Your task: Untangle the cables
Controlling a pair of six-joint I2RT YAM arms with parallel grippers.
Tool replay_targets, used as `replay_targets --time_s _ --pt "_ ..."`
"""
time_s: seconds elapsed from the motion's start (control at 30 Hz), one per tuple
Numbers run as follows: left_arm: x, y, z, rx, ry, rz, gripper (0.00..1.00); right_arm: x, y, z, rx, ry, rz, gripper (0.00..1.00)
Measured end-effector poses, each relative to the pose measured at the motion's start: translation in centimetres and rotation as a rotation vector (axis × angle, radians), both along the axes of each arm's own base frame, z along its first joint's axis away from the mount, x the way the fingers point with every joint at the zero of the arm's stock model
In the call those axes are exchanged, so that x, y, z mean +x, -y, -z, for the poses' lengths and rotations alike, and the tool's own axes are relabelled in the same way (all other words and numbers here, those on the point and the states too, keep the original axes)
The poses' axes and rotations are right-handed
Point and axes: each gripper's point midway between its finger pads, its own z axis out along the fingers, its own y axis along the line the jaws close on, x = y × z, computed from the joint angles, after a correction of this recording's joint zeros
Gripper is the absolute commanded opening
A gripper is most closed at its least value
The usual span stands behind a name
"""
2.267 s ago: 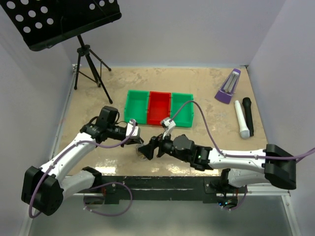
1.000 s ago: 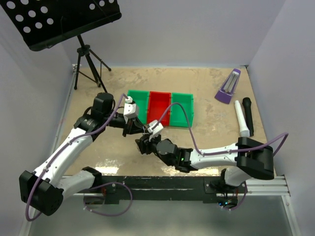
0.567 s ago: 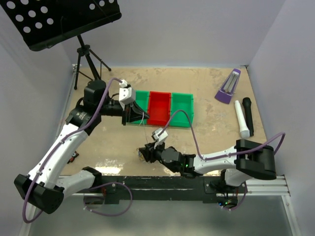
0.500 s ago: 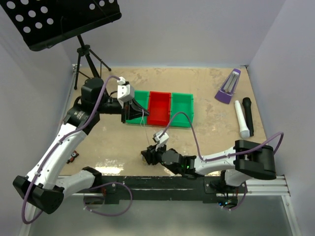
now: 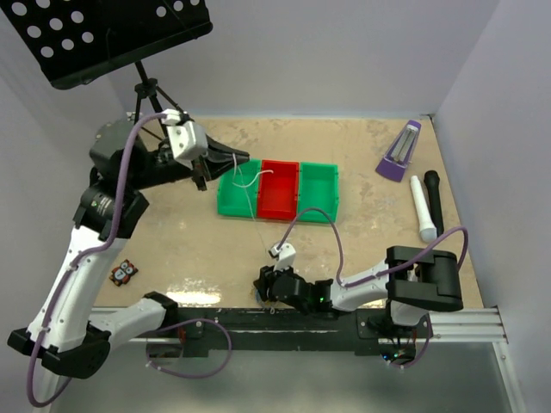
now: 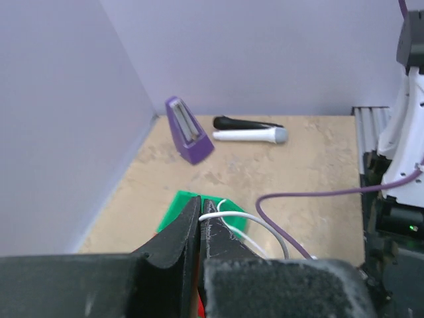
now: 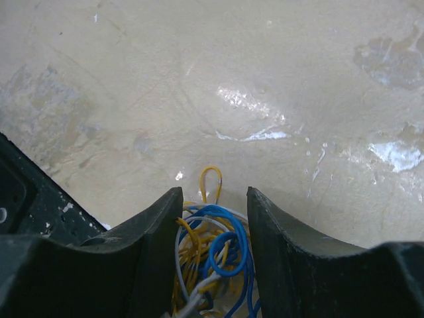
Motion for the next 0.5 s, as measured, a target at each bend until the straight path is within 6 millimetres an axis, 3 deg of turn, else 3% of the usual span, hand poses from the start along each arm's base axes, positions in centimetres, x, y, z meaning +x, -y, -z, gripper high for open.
replay_targets --time_s 0.23,0.5 --pt "-1.7 -2.1 -8.5 -0.127 0.251 -0.097 0.00 -0.2 0.5 0.8 0.031 -0.066 0.069 0.48" --pt "-2.6 -4.3 -15.4 -0.254 0.439 -0.207 0.00 0.3 0.9 0.9 0.057 -0.085 0.131 0.51"
